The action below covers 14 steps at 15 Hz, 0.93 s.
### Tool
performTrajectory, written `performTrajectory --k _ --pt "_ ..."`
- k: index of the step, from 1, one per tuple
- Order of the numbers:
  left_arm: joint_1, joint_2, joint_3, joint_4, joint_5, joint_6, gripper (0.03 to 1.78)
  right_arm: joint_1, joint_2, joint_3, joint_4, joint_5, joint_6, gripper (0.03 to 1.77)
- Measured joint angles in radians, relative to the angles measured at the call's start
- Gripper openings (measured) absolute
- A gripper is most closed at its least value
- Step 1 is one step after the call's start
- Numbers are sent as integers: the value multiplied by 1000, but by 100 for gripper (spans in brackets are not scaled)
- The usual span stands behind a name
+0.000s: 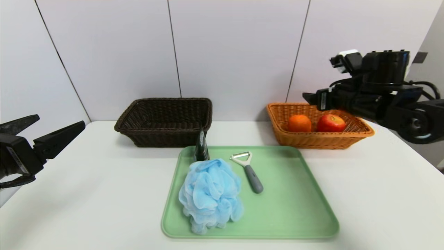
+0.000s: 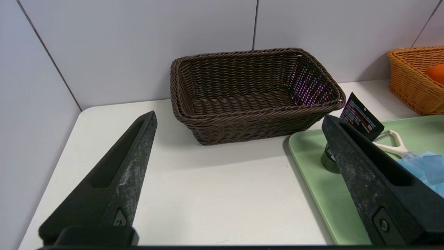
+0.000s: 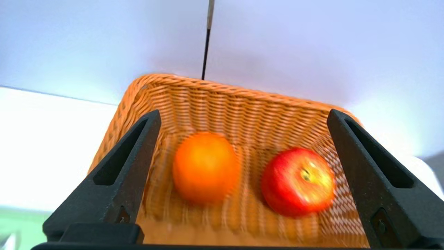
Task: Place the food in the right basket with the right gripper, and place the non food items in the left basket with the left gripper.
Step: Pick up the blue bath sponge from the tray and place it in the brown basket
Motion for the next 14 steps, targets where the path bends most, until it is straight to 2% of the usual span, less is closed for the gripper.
performTrajectory --k 2,6,8,10,12,14 --pt "-16 4 4 0 0 -1 169 -1 -135 127 -2 1 0 167" --pt "-127 32 2 -27 3 0 169 -4 -448 428 1 10 1 168" --pt "-166 65 -3 -79 1 4 169 -5 -581 551 12 13 2 169" --pt "-230 98 -17 -67 -3 10 169 -5 -671 634 18 14 3 169" --pt "-288 144 -73 -2 1 23 169 -5 -714 660 17 15 3 169" --pt "-350 172 -141 170 9 25 169 -5 -732 670 16 19 3 169"
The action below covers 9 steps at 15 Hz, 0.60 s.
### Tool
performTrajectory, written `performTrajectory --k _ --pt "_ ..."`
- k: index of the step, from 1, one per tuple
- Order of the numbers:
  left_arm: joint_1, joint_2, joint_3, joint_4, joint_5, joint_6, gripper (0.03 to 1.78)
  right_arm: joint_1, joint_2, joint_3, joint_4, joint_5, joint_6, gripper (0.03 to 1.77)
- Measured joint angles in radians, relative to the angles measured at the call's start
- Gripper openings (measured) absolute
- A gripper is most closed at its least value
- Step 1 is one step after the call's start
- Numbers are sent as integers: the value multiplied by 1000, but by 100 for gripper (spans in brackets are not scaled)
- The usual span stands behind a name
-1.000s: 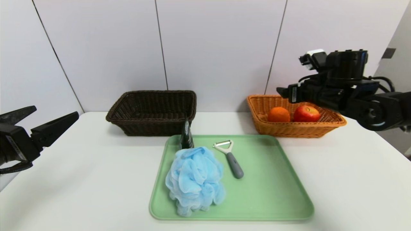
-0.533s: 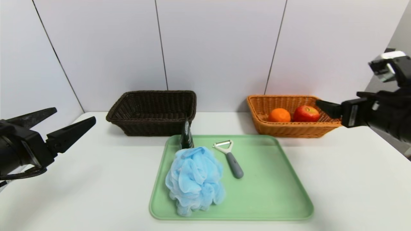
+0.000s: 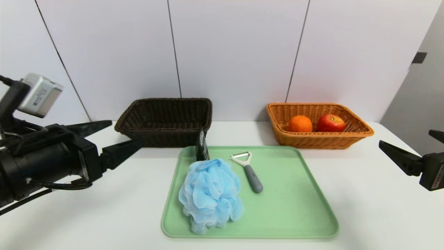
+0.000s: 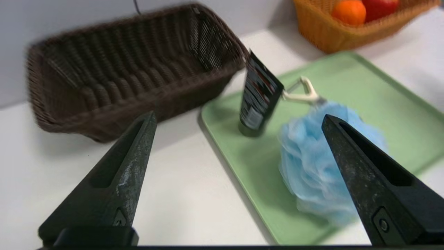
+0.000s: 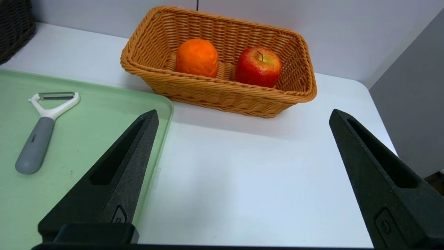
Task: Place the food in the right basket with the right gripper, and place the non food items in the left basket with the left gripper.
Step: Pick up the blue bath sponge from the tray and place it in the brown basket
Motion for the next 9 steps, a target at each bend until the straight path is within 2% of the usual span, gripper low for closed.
performTrajectory --k 2,4,6,9 --pt "-83 25 -86 217 2 0 169 0 -8 7 0 1 1 169" --pt "-158 74 -147 370 2 -31 169 0 -11 17 0 1 0 169" --pt "-217 135 -193 427 3 -53 169 1 -14 27 -4 10 -1 169" --pt "-284 226 -259 428 8 -54 169 1 -16 34 -5 18 -6 169"
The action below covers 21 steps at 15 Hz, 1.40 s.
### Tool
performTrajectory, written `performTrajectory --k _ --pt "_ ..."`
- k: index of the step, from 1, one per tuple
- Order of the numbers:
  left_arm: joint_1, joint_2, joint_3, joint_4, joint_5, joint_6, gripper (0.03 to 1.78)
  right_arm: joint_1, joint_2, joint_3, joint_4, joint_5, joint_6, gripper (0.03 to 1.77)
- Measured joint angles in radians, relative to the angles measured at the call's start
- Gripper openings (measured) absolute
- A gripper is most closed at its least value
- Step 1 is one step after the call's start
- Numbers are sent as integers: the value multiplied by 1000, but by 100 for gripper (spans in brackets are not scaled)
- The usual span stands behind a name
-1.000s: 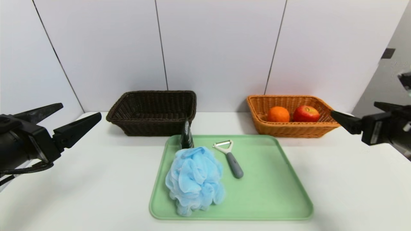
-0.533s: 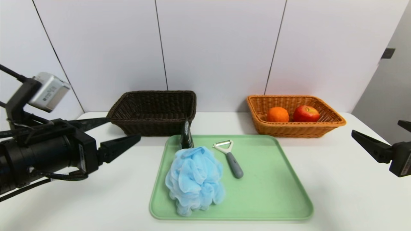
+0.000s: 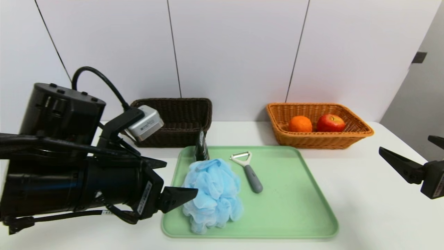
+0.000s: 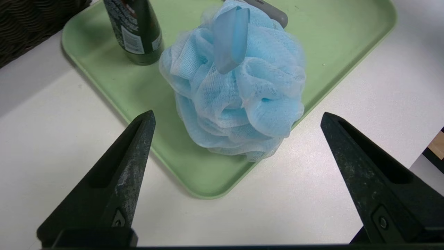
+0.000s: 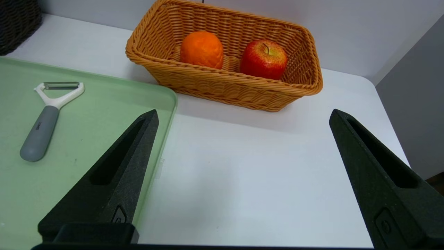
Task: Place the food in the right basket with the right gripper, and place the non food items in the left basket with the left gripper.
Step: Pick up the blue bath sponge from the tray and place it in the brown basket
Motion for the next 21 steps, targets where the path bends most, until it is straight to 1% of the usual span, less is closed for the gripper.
performTrajectory --k 2,5,9,14,16,18,19,21 --pt "-20 61 -14 -33 2 -1 169 0 0 2 -1 0 -1 169" --pt "-28 154 -9 -150 2 -1 169 0 -2 2 0 1 -1 169" --pt "-30 258 2 -202 27 5 169 1 -4 -6 0 3 -1 169" --pt "-29 312 26 -211 70 50 169 11 -4 -11 2 3 -1 169" --pt "-29 319 37 -222 91 57 136 12 -4 -9 2 3 -1 169" --pt "-29 315 44 -223 101 57 110 12 -4 -9 2 3 -2 169" --pt "-29 307 50 -223 102 56 98 13 -4 -9 2 3 -1 169" --pt "-29 284 55 -221 110 54 81 13 -3 -8 4 4 -1 169"
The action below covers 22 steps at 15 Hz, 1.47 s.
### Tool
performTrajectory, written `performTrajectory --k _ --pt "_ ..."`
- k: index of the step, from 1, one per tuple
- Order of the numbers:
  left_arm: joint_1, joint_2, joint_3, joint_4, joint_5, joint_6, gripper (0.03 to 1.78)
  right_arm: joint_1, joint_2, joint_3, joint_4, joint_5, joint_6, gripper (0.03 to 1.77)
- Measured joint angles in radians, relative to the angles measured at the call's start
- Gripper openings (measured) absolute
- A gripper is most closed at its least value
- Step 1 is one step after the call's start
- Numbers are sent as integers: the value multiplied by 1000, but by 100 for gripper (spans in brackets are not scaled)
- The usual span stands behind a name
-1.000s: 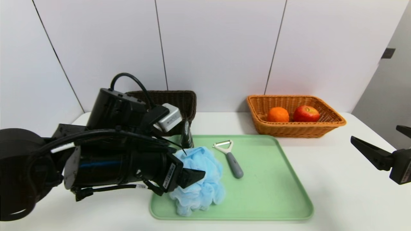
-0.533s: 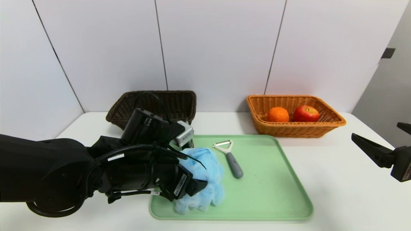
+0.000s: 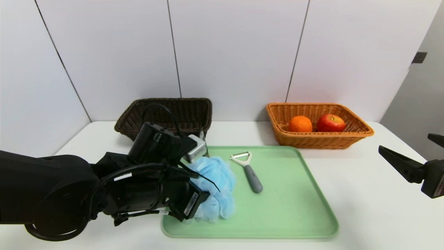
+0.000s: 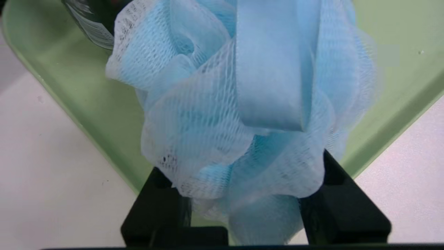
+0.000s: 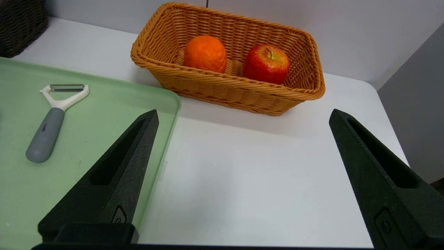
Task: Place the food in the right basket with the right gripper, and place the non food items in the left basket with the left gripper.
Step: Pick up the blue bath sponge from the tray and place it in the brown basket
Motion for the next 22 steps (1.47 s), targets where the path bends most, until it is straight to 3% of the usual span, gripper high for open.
performTrajectory --k 1,2,3,9,14,18,20,22 --pt "0 -16 0 0 16 0 63 0 0 4 0 0 0 169" --pt "-1 -35 -2 0 31 -1 26 0 0 12 0 2 0 169" --pt "-3 -62 -8 -5 36 -5 20 0 1 23 0 6 1 169" --pt "25 -244 -92 13 14 -26 20 0 2 68 -1 8 0 169" --pt "237 -231 -184 8 -25 21 20 0 2 72 -1 5 0 169" --pt "421 -93 -267 -130 -78 61 20 -1 1 70 -8 2 0 170" --pt "473 -21 -287 -236 -80 64 20 -2 1 65 -11 2 0 170" --pt "501 37 -321 -260 -79 64 20 -2 1 60 -11 2 0 170"
